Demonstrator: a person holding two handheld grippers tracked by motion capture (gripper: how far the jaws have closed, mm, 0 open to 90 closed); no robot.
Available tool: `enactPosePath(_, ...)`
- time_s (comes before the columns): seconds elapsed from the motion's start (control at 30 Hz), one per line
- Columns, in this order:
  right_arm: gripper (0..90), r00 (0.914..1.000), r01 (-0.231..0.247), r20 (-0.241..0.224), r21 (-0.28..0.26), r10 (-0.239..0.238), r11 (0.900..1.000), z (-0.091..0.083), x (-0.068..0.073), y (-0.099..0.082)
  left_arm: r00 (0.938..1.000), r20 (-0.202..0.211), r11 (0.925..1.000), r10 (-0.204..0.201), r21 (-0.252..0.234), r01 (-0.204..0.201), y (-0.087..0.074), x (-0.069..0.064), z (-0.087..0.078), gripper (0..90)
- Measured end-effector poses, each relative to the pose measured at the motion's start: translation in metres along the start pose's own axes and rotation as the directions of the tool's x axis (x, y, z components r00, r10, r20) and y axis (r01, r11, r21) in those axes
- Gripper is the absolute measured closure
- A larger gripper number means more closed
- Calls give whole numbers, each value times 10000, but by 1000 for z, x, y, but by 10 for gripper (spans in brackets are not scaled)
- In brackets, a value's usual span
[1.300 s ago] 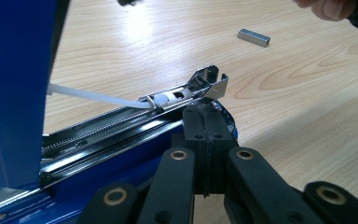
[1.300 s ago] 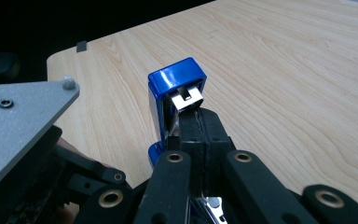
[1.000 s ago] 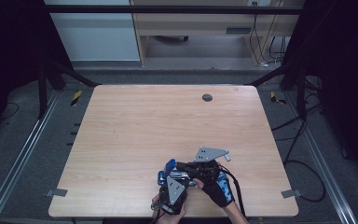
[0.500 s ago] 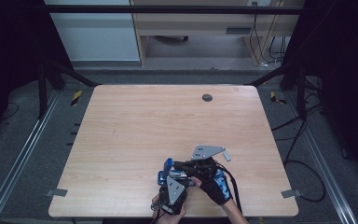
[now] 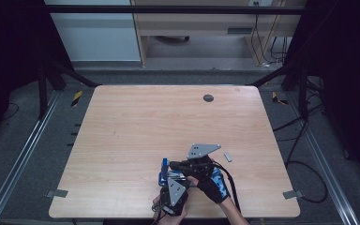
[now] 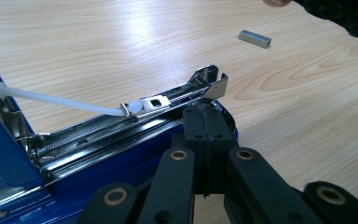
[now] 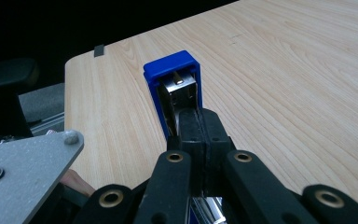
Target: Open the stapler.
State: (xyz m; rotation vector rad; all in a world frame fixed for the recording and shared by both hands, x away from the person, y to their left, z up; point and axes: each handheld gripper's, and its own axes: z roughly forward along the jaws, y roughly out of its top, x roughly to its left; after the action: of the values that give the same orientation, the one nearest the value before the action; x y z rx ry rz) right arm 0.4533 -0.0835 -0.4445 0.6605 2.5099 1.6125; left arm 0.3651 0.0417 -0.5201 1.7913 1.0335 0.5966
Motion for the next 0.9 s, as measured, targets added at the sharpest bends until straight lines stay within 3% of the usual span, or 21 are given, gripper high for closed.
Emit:
enactPosePath(0.1, 899, 10000, 32, -70, 17, -32, 10000, 3, 0, 2, 10000, 5, 10000, 7, 3, -7, 0, 0, 0, 900)
enactPosePath(0.13, 899, 9999, 77, -87, 63, -76, 10000, 5, 1, 3, 9998, 26, 9998, 219, -2, -219, 0, 2, 0, 900)
enactPosePath(0.17, 899, 9999, 83, -106, 64, -83, 9999, 5, 1, 4, 10000, 11, 10000, -16, -7, 16, 0, 0, 0, 900)
enactPosePath(0.9, 895, 9982, 129, -584, 353, -108, 9993, 20, -1, 12, 10000, 29, 10000, -69, -42, 70, -1, 0, 0, 900)
